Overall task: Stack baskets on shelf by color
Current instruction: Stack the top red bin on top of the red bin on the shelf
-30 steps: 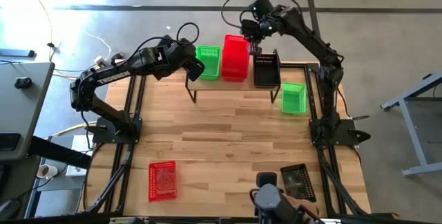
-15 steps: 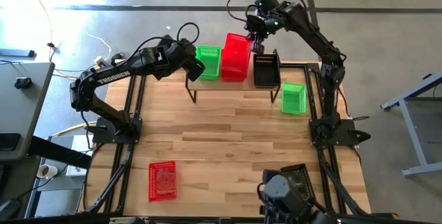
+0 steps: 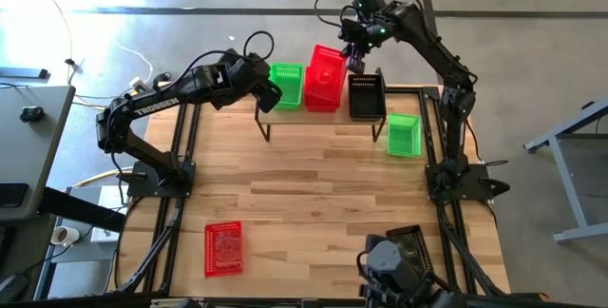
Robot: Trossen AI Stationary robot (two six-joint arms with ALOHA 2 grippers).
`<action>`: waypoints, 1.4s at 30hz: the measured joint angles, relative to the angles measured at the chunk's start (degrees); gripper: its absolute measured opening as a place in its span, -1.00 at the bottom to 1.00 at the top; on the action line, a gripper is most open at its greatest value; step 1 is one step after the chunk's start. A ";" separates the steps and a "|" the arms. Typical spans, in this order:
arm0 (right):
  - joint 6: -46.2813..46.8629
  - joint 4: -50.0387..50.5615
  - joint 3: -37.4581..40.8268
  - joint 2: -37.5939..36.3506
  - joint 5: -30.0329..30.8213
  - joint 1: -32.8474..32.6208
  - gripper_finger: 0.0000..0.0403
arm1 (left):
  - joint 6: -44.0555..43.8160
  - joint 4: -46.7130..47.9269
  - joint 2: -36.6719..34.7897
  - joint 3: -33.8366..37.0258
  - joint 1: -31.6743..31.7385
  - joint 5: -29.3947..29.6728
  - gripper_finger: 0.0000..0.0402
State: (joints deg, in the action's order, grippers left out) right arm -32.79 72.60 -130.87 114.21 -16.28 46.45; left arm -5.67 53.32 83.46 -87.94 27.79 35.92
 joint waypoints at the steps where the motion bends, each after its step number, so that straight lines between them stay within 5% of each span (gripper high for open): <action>1: 0.60 0.08 0.00 -0.02 -0.24 -0.01 -1.00 | -0.04 0.00 0.00 0.00 0.00 0.00 0.02; 12: 8.75 -2.43 -0.02 -1.96 -0.24 0.02 -1.00 | -5.28 -4.66 0.00 0.00 -0.46 -6.00 0.02; 22: 12.28 -1.70 -0.02 -2.14 1.13 -3.48 -1.00 | 19.47 -13.03 0.00 0.00 -3.55 -16.22 0.02; 30: 11.41 -0.46 -3.26 -2.16 2.05 -6.05 -1.00 | 37.99 -14.22 1.66 0.00 -9.11 -12.74 0.02; 37: 12.26 1.31 -4.12 -2.98 3.06 -7.22 -1.00 | 41.22 -16.59 4.96 0.00 -11.43 -2.51 0.02; 42: 12.41 1.33 -4.11 -2.97 3.38 -8.67 -1.00 | 44.01 -17.21 5.85 0.00 -11.46 -3.03 0.02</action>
State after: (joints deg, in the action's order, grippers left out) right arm -20.38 73.93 -134.98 111.24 -12.90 37.78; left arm 38.34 36.11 89.31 -87.94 16.33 32.89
